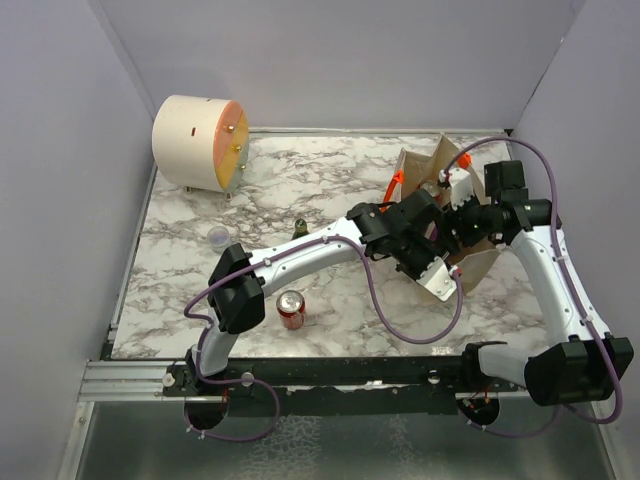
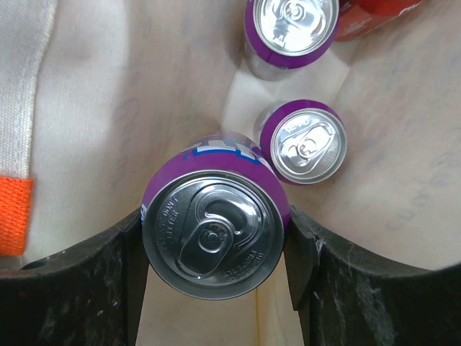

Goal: Place the beverage into the canvas bag
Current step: Place the drink in the canvas bag.

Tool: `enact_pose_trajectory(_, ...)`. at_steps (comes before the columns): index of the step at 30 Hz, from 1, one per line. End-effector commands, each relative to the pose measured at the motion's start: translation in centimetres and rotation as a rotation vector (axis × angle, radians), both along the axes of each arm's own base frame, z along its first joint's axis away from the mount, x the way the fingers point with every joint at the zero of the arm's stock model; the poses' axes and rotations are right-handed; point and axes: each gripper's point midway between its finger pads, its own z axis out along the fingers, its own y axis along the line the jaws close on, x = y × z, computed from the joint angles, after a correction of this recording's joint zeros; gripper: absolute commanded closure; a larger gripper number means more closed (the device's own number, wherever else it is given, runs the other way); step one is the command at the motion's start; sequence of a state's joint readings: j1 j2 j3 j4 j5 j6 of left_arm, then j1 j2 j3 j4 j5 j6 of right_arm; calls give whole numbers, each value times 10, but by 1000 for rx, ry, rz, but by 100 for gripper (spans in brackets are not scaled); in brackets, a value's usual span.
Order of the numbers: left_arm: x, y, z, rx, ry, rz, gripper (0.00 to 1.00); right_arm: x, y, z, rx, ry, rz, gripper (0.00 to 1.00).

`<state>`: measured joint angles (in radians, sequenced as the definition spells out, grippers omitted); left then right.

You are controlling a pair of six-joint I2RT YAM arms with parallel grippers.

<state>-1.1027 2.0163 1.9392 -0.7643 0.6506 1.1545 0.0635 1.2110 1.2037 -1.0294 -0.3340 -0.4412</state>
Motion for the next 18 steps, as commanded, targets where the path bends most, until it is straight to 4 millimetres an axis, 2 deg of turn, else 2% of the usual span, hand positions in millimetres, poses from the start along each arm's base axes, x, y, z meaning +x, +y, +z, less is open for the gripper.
enact_pose_trajectory(1,-12,-1,15,-27,-7,-27,95,1,6,3,32,-43,37,96)
enact_pose_trajectory(7,-8,1,26,-50,-38,-12,99,-10,9,-20,45,29,41,97)
enact_pose_trajectory(14,-3,1,35,-72,-67,11,100,-15,14,-36,81,80,21,98)
enact_pose_trajectory(18,0,-1,40,-85,-77,27,100,-10,16,-39,96,97,6,98)
